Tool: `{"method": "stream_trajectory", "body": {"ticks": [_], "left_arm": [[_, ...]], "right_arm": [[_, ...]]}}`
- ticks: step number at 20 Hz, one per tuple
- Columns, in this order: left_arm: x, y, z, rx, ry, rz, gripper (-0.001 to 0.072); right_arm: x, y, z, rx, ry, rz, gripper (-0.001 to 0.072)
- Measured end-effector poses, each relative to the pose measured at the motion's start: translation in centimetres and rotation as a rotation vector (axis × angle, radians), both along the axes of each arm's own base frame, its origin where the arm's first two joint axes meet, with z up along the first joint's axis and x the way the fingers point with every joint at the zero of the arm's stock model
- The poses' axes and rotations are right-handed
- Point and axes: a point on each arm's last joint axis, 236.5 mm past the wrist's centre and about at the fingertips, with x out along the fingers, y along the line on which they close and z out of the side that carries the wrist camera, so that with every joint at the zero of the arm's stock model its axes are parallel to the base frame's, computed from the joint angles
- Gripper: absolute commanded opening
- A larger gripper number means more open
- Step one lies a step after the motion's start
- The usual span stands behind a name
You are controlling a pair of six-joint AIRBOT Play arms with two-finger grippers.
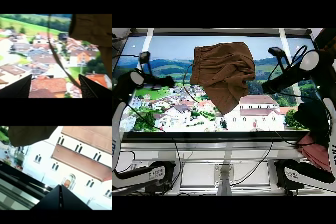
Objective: Fold the clothes and pants, and hang the long-sleeved shirts on hangers.
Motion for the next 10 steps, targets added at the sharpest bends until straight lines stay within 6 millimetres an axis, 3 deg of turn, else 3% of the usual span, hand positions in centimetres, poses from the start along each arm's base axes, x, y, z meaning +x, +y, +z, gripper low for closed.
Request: {"method": "stream_trajectory", "body": {"ticks": [2,4,7,10], "left_arm": [[0.5,-3.8,-1.2,-0.08,0.003,-0.04,0.0641],[0.9,-6.8,-3.3,-0.143,0.025,-0.036,0.07],[1.9,-9.8,-6.2,-0.251,0.063,0.042,0.0699],[3.1,-11.2,-8.5,-0.34,0.082,0.148,0.0699]], "right_arm": [[0.2,0.5,-0.6,0.023,-0.007,-0.009,0.0012],[0.6,0.7,-0.9,0.036,-0.022,-0.017,0.0013],[0.9,0.8,-1.1,0.044,-0.034,-0.024,0.0012],[1.1,0.9,-1.1,0.05,-0.044,-0.028,0.0012]]}}
